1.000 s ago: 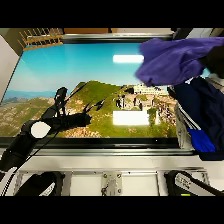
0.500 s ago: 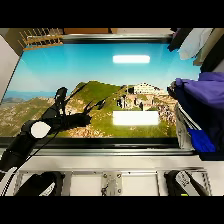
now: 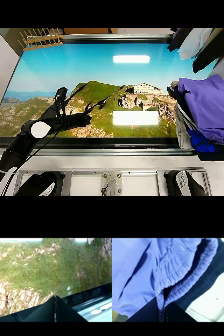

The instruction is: Fold the clothes and pants, and hang the long-sleeved shirts on hangers.

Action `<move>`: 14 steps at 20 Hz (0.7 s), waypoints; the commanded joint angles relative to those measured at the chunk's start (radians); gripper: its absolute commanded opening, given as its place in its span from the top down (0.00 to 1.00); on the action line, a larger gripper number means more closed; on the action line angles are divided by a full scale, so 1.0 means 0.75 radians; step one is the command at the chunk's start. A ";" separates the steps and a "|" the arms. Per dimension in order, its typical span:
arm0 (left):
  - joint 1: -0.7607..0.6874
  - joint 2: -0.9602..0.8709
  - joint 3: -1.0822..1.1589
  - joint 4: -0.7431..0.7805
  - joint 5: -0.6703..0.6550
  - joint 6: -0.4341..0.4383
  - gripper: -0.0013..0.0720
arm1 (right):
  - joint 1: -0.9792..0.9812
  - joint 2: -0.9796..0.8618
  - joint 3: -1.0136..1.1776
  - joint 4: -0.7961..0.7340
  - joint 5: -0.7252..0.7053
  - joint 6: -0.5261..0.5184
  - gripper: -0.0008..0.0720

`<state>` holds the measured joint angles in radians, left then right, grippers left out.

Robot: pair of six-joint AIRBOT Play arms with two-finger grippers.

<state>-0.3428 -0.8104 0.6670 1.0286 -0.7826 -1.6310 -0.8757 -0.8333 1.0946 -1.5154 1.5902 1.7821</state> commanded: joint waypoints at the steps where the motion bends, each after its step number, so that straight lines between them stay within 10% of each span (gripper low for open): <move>1: -0.001 0.001 -0.001 0.000 -0.001 0.001 0.97 | -0.003 0.030 -0.097 -0.040 -0.032 0.003 0.93; 4: -0.001 0.001 -0.001 0.000 -0.004 0.001 0.97 | -0.003 0.028 -0.087 -0.052 -0.105 -0.047 0.06; 8: -0.001 0.001 -0.001 -0.001 -0.004 0.001 0.97 | 0.004 0.037 0.127 -0.023 -0.340 -0.260 0.09; 14: -0.001 0.001 -0.001 -0.001 -0.003 0.001 0.97 | 0.406 0.065 0.161 0.566 -0.503 -0.518 0.09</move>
<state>-0.3428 -0.8104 0.6670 1.0286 -0.7853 -1.6310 -0.7231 -0.7887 1.2167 -1.2835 1.2694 1.4845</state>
